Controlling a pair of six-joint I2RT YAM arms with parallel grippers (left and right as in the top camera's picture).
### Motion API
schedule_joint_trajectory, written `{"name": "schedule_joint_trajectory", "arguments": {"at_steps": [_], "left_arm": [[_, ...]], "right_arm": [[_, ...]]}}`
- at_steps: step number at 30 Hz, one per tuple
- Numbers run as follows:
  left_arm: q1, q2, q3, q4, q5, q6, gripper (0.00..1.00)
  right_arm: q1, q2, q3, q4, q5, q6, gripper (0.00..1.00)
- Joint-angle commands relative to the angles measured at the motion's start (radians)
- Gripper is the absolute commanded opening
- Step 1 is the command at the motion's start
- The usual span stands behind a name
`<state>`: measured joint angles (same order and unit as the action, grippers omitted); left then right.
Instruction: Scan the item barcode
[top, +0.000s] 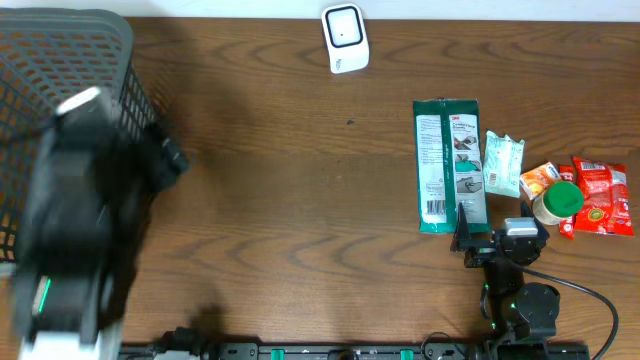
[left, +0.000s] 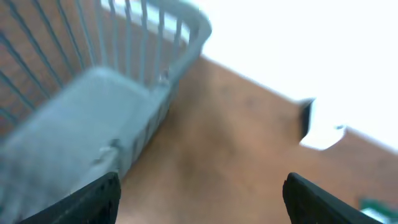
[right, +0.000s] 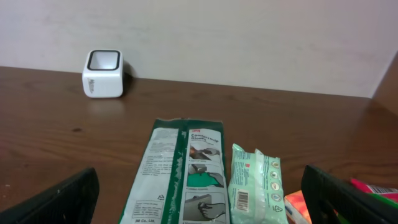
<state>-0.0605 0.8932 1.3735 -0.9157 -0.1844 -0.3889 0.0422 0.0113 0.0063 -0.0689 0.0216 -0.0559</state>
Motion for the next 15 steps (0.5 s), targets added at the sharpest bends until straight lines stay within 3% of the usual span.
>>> {"name": "schedule_joint_trajectory", "arguments": {"at_steps": [1,5,15], "left_arm": [[0.000,-0.186,0.016,-0.002,-0.011,-0.002,0.84],[0.000,-0.375,0.016,-0.002,-0.012,0.031,0.84],[0.045,-0.705,-0.105,-0.241,0.011,0.039,0.84]], "right_arm": [[-0.010,-0.006,-0.001,-0.004,-0.004,-0.010,0.99],[-0.010,-0.006,-0.001,-0.004,-0.005,-0.010,0.99],[-0.010,-0.006,-0.001,-0.004,-0.005,-0.010,0.99]]}}
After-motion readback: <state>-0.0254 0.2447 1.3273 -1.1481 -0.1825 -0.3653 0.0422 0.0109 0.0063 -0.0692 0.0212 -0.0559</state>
